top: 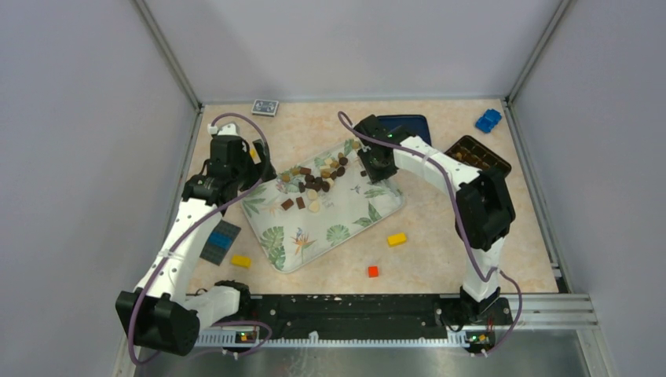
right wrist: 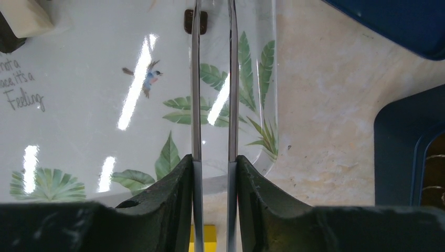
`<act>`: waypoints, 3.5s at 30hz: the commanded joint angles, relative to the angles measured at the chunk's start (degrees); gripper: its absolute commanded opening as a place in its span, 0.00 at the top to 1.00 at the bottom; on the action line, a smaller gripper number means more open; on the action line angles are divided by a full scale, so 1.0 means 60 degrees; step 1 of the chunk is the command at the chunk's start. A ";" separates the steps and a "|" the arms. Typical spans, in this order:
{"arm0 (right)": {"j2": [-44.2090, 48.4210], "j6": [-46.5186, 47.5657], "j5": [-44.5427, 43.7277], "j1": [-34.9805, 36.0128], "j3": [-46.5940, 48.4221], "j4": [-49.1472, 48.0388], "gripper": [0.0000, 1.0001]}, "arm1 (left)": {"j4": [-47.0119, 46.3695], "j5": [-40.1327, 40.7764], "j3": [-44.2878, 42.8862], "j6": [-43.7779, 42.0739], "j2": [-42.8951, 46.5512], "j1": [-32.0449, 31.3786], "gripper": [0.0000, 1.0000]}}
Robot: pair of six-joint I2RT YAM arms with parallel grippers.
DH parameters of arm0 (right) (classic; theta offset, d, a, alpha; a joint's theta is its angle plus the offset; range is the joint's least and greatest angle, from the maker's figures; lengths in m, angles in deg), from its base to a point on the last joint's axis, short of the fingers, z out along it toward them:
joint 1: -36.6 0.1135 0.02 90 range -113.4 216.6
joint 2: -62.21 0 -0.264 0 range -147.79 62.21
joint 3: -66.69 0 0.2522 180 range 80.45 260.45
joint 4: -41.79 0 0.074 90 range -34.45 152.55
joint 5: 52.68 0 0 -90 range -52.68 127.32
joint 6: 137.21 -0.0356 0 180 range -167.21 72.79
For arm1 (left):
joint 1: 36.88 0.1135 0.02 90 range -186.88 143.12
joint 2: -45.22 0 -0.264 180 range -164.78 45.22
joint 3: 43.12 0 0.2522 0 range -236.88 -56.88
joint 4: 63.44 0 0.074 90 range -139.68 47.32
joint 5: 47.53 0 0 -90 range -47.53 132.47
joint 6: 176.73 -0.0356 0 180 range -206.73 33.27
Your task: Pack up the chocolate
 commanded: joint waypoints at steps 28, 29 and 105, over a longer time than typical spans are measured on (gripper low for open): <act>0.3228 -0.0963 0.1682 -0.7116 -0.1113 -0.0411 0.88 | -0.0371 -0.0351 -0.0267 0.0085 0.0221 0.0066 0.01; 0.3161 -0.0968 0.1790 -0.7205 -0.1071 -0.0486 0.88 | -0.0368 -0.0340 -0.0259 0.0096 0.0232 0.0066 0.01; 0.1735 -0.0425 0.1830 0.1424 -0.1853 -0.1889 0.67 | -0.0299 -0.0131 -0.0198 0.0206 0.0353 0.0066 0.01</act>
